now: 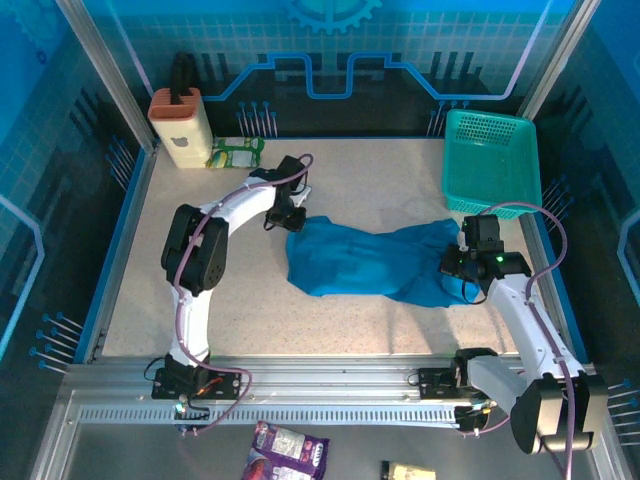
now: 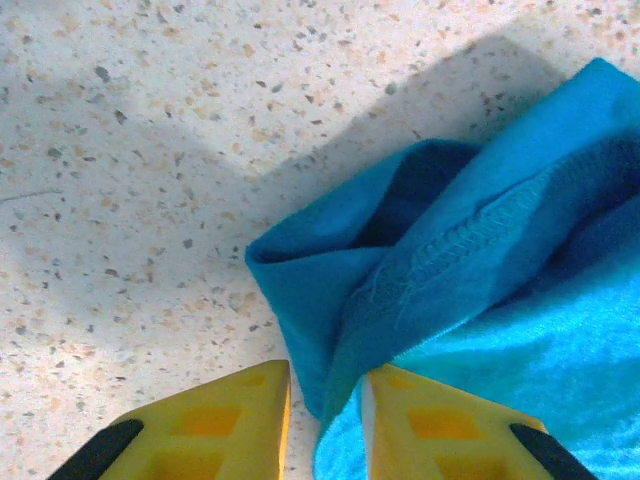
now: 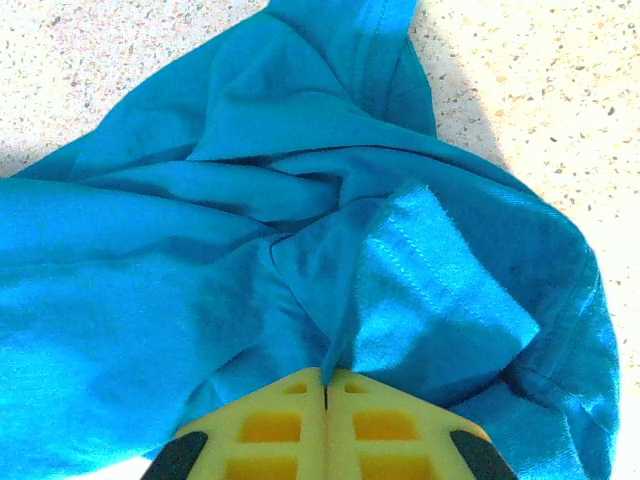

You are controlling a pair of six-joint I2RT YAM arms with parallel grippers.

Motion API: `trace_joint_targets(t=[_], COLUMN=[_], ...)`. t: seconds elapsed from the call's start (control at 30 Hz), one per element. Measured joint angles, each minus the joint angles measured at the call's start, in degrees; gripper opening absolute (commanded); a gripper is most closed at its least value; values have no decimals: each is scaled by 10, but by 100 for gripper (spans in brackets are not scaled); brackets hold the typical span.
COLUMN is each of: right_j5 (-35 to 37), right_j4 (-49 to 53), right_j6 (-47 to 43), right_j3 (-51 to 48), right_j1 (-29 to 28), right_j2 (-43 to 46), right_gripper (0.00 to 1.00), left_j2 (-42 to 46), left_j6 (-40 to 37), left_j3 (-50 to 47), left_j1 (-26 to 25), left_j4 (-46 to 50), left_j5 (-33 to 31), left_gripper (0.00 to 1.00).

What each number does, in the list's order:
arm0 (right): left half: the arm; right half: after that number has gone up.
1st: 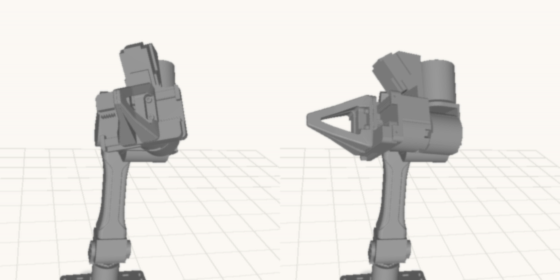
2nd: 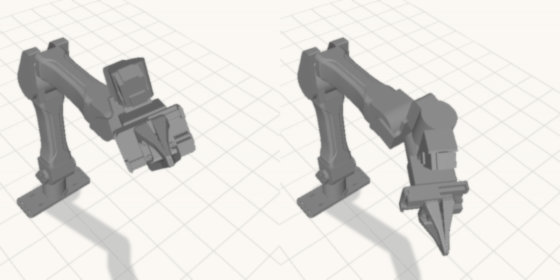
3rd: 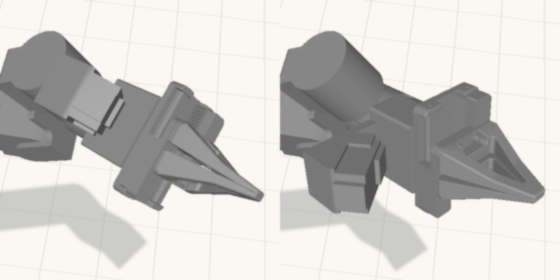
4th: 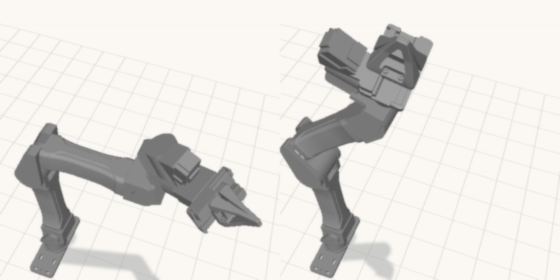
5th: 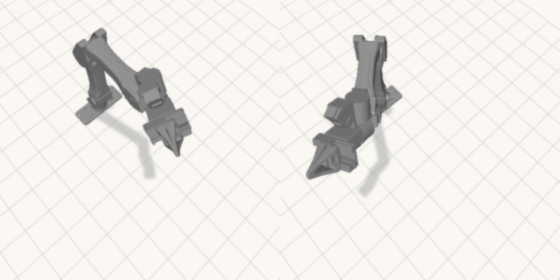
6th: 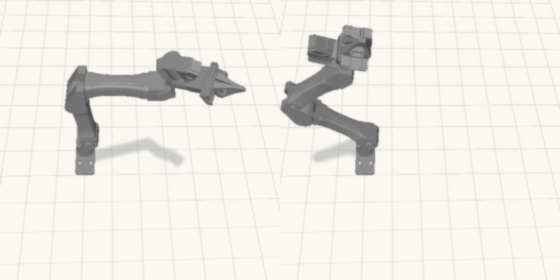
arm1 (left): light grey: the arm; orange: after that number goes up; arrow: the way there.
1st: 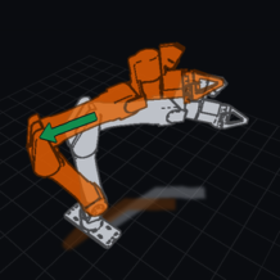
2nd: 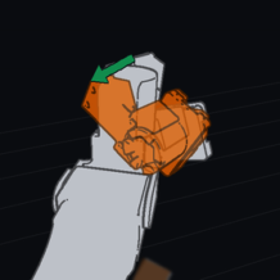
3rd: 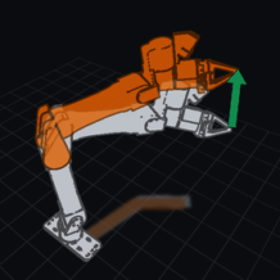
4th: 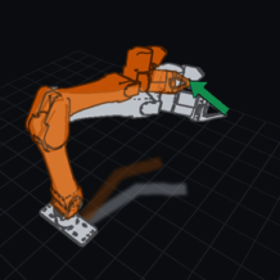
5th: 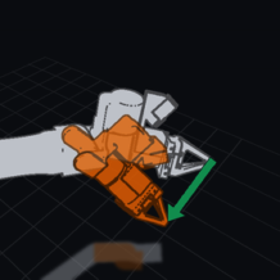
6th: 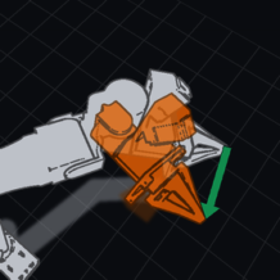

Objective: Fold the inside-out t-shirt

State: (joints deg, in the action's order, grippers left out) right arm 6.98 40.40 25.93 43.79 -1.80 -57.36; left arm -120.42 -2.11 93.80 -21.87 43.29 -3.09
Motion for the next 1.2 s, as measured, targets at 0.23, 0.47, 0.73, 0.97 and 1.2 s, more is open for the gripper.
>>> trace_joint_targets(t=[0.23, 0.47, 0.73, 0.97, 1.2], right_j5=[0, 0, -20, -78, -116], right_j4=[2, 2, -20, -41, -72], right_j6=[0, 0, -5, 0, 15], right_j3=[17, 22, 155, 421, 531], right_j1=[0, 0, 42, 113, 166], right_j2=[5, 6, -83, -190, -164], right_gripper=[0, 0, 0, 0, 0], left_j2=[-21, -23, 10, 118, 256], left_j6=[-10, -11, 50, 198, 303], left_j3=[14, 21, 69, 165, 139], left_j1=[1, 6, 72, 213, 276], left_j4=[5, 6, -2, -101, -198], left_j5=[10, 33, 150, 309, 380], left_gripper=[23, 2, 0, 0, 0])
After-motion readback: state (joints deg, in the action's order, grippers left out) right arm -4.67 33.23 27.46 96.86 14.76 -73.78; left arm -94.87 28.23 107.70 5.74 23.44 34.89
